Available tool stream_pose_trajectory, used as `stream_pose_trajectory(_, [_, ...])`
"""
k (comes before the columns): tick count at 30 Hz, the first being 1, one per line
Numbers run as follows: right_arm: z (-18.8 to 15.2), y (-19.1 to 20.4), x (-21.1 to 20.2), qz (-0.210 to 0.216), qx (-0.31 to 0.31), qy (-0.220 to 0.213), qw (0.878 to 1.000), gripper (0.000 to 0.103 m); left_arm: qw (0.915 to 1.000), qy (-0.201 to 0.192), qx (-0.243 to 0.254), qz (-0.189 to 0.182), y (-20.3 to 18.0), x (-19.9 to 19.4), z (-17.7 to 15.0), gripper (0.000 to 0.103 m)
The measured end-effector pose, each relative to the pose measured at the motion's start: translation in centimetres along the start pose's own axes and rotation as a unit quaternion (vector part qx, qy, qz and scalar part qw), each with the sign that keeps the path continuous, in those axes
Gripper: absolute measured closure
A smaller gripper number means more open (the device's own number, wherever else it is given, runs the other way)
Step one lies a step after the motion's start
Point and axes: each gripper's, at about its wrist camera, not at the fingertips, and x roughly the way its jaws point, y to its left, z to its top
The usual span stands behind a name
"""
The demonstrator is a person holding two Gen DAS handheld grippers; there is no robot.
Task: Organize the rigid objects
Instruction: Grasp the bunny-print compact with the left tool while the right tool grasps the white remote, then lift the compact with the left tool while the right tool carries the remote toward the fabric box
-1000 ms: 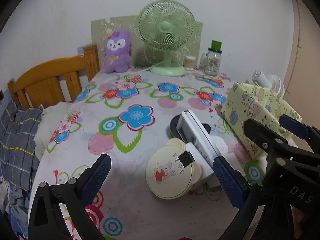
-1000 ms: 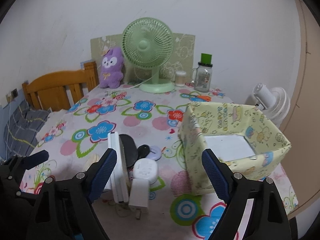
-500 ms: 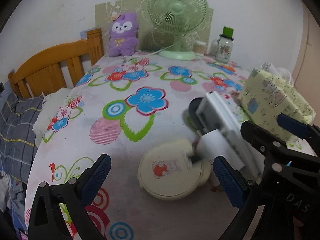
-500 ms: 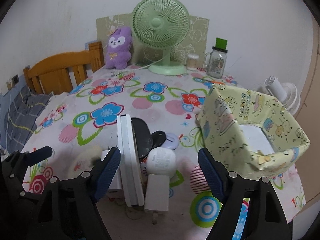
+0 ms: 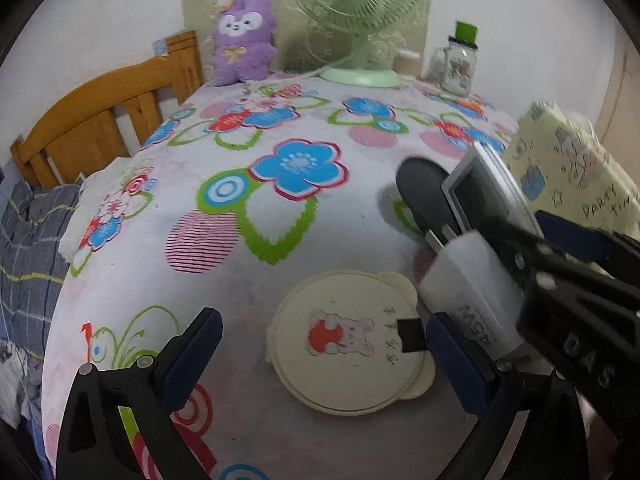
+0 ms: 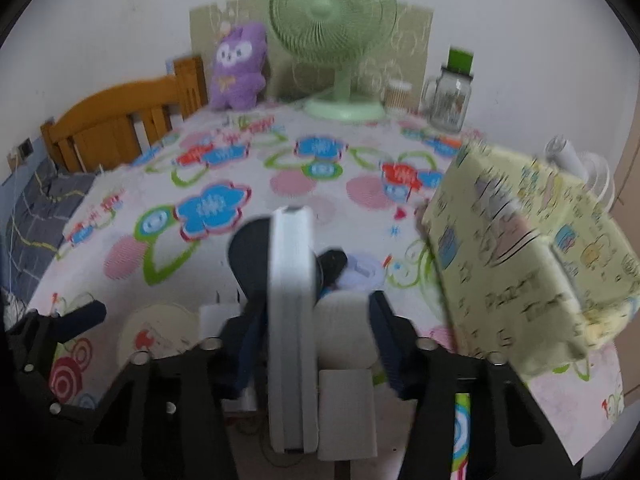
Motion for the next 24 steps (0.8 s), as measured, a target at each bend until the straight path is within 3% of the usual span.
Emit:
stream_pose_trajectory(7, [0.3, 0.2, 0.6, 0.031, 0.004, 0.004, 1.000, 0.078, 0.9999, 0.010, 0.003, 0.004, 0.0, 0.4, 0.1, 0.000])
stream_pose_trajectory(10, [0.2, 0.2, 0.7, 0.034, 0.003, 0.002, 0.999, 0.078, 1.0000, 0.006, 0.005, 0.002, -0.2, 0.3, 0.1, 0.004])
stream_pose_trajectory(13, [0.2, 0.0, 0.7, 0.041, 0.009, 0.002, 0.999, 0.078, 0.9999, -0.003, 0.009, -0.005, -0.7, 0.0, 0.2, 0.023])
stream_pose_trajectory(24, [-0.1, 0.3, -0.4, 0.041, 0.006, 0.004, 0.999, 0.079, 0.9998, -0.012, -0.005, -0.018, -0.6, -1.1, 0.6, 0.024])
